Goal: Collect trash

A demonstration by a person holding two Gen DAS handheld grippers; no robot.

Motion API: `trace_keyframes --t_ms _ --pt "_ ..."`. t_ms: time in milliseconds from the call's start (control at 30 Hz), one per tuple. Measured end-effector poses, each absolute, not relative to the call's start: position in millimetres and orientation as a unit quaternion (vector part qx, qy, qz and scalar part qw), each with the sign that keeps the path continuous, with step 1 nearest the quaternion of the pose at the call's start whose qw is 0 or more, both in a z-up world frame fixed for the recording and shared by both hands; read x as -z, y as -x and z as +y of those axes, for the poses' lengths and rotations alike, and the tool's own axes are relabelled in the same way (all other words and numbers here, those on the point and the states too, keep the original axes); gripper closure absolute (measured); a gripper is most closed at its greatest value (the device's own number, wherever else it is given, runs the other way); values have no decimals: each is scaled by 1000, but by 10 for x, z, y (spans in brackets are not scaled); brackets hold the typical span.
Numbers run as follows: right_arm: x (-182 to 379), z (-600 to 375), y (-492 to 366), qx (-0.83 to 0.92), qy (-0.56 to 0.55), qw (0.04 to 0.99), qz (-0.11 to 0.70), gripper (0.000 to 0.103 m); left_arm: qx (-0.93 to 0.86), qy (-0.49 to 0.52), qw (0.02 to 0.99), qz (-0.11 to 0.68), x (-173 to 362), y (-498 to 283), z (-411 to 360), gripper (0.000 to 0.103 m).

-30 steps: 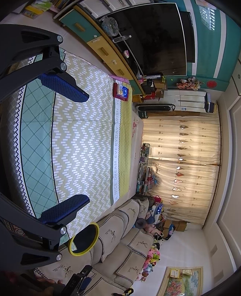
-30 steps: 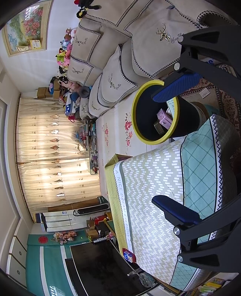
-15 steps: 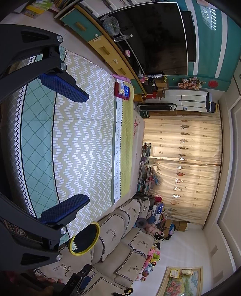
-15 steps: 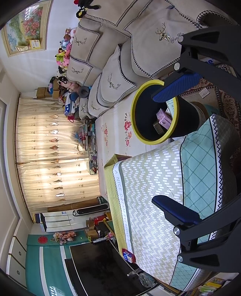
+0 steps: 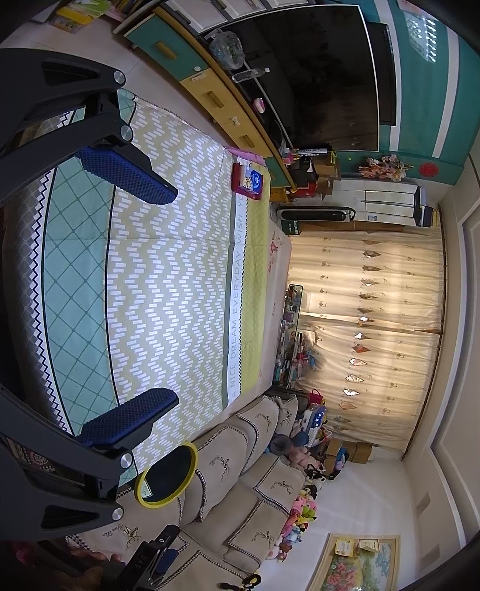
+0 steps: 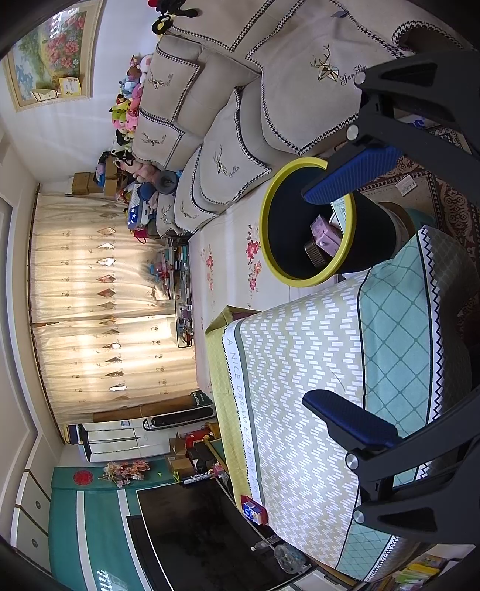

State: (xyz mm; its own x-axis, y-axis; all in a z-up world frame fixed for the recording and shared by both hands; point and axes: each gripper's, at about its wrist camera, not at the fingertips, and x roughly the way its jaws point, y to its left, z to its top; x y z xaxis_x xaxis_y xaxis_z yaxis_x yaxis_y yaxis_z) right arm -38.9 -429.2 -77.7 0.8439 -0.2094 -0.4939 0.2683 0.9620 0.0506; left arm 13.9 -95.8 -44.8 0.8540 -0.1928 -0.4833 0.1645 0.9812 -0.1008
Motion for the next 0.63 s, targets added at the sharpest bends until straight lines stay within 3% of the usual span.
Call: trace_keyframes --t_ms 400,633 --pt "805 -4270 285 116 -59 957 260 7 109 37 958 263 517 -259 -936 5" --pt "811 -4024 -421 42 -49 949 309 7 78 28 946 314 718 -1054 -749 5"
